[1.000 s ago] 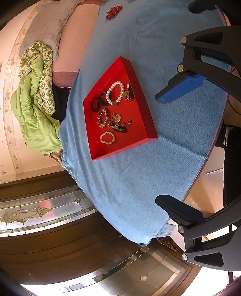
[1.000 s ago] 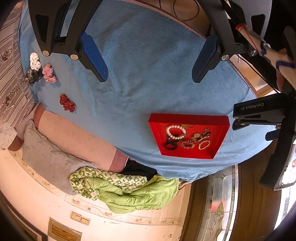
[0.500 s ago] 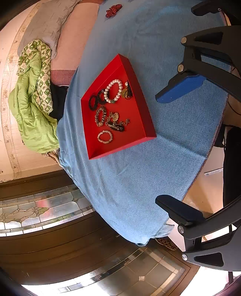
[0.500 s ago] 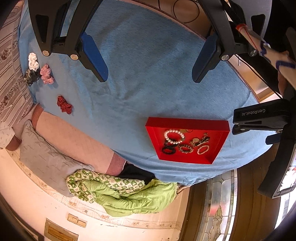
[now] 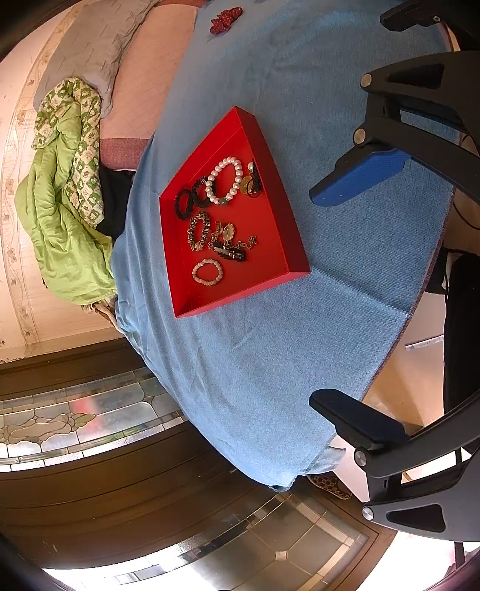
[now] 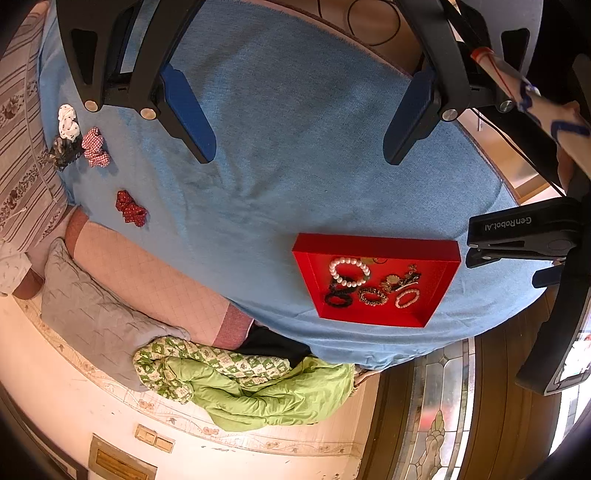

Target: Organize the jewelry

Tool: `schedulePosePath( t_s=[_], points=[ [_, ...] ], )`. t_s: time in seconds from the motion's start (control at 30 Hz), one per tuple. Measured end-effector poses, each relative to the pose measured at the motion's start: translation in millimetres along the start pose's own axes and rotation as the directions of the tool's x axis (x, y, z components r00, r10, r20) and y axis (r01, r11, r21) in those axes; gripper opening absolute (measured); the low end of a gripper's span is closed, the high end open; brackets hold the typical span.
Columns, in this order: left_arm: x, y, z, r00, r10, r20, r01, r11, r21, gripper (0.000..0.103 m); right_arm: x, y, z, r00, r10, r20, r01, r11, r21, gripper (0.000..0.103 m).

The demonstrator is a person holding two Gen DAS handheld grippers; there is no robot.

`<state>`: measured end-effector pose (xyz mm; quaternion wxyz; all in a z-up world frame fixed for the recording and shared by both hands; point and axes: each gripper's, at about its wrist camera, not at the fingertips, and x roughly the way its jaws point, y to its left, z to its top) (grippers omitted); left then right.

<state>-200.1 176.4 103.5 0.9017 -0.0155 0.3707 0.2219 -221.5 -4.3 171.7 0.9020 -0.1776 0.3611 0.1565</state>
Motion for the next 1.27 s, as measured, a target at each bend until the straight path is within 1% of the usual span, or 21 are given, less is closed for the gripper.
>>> schedulePosePath(
  t_s=[0.87, 1.07, 1.13, 1.27],
  points=[
    [1.9, 2.3, -0.7, 1.000, 0.003, -0.002, -0.003, 1.000, -0.001, 0.099, 2.3, -1.0, -1.3, 1.000, 0.004, -0.004, -0.004, 1.000, -0.003, 0.094],
    [5.9, 6.2, -2.9, 0.999, -0.031, -0.028, 0.030, 0.999, -0.012, 0.099, 3.1, -1.4, -2.3, 1.000, 0.005, -0.005, -0.005, 1.000, 0.000, 0.094],
    [3.5, 7.2, -4.5, 0.999, -0.031, -0.014, 0.030, 0.999, -0.022, 0.099, 3.2, -1.3, -2.7, 1.000, 0.005, -0.006, -0.005, 1.000, 0.000, 0.094],
    [1.2, 1.2, -5.1, 1.000, -0.026, -0.003, 0.026, 1.000, 0.002, 0.099, 4.2, -2.2, -3.8, 1.000, 0.003, -0.007, -0.003, 1.000, 0.002, 0.094]
  ],
)
